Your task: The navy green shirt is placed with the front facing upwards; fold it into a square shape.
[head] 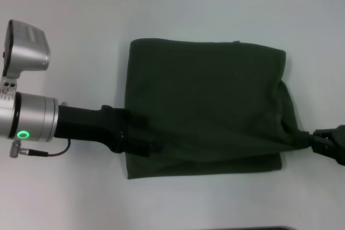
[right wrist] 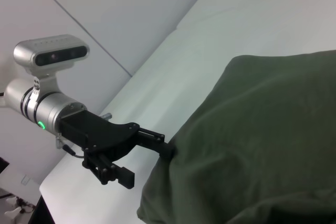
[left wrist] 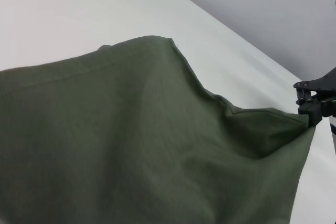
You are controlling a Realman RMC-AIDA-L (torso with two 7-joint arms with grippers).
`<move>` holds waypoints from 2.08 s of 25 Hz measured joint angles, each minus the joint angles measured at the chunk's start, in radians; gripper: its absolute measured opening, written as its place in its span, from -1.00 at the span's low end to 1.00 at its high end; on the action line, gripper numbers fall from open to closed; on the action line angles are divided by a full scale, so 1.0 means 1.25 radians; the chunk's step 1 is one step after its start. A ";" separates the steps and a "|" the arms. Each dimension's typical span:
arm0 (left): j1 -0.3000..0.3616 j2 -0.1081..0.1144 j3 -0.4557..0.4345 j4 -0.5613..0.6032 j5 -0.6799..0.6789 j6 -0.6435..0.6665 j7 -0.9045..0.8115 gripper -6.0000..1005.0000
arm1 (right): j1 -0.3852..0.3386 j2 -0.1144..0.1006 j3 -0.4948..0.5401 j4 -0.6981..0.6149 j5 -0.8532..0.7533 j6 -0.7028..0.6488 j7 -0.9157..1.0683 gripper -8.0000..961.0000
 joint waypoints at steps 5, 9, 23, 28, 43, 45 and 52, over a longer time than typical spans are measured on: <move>-0.001 0.000 0.001 -0.001 0.000 0.000 0.000 0.80 | -0.011 -0.004 0.005 0.002 0.000 0.000 0.000 -0.94; -0.001 0.000 0.000 -0.002 0.000 0.001 0.000 0.80 | -0.012 -0.008 0.010 0.005 0.000 0.000 0.004 -0.94; -0.004 0.000 0.002 0.003 0.000 0.004 0.000 0.80 | -0.002 -0.026 0.062 0.017 -0.025 -0.093 0.000 -0.19; -0.007 0.000 0.000 0.005 0.000 0.020 0.000 0.80 | 0.014 -0.043 0.111 0.015 -0.023 -0.149 0.001 0.00; -0.043 -0.004 -0.004 0.014 -0.013 0.043 0.006 0.80 | 0.142 -0.009 0.107 0.027 -0.118 -0.061 0.012 0.01; -0.045 -0.004 -0.008 0.016 -0.014 0.045 0.004 0.80 | 0.145 -0.006 0.106 0.027 -0.126 -0.049 0.012 0.01; -0.051 -0.005 -0.030 0.019 -0.014 0.046 0.001 0.80 | 0.147 0.000 0.104 0.037 -0.135 -0.034 0.018 0.00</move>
